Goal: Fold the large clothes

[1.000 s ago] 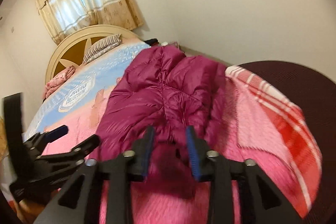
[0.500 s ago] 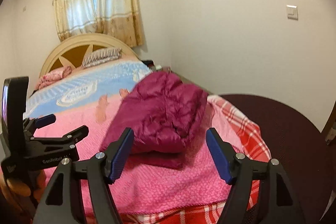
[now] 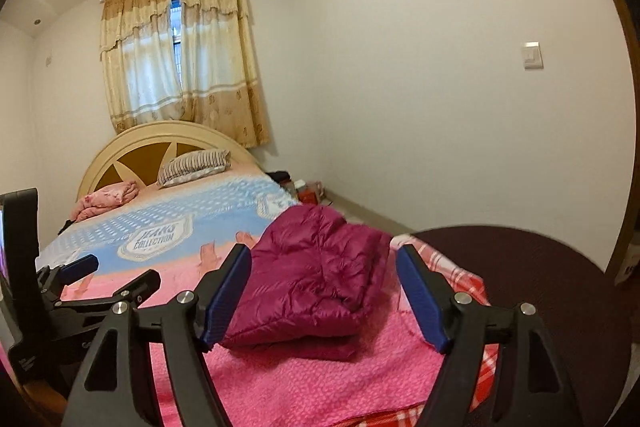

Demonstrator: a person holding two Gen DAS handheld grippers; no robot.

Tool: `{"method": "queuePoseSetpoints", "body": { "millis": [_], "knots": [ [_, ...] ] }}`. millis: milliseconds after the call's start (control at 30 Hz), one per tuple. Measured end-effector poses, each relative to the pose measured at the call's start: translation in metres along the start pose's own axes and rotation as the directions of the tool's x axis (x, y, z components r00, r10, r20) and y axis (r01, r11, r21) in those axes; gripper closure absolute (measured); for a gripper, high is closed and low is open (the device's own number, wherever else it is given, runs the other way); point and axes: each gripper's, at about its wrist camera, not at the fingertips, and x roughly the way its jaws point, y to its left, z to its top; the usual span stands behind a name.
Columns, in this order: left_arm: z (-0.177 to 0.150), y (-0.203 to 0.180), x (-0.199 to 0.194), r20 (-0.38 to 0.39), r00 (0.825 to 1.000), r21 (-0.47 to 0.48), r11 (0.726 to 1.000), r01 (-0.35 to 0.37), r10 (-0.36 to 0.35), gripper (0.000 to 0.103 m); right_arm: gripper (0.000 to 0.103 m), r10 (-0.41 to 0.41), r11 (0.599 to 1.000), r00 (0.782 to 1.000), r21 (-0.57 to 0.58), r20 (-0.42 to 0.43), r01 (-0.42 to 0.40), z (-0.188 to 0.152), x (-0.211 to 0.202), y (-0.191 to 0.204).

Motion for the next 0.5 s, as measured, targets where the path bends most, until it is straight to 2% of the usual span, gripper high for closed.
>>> {"method": "queuePoseSetpoints", "body": {
  "millis": [133, 500],
  "knots": [
    [0.001, 0.001, -0.002, -0.011, 1.0, -0.009, 1.0, 0.003, -0.003, 0.0, 0.027, 0.005, 1.0, 1.0, 0.0, 0.01, -0.005, 0.002, -0.005, 0.001],
    [0.004, -0.003, -0.015, 0.029, 1.0, 0.006, 1.0, -0.007, 0.006, 0.0, 0.026, 0.011, 1.0, 1.0, -0.014, 0.026, -0.011, 0.002, -0.009, 0.008]
  ]
}}
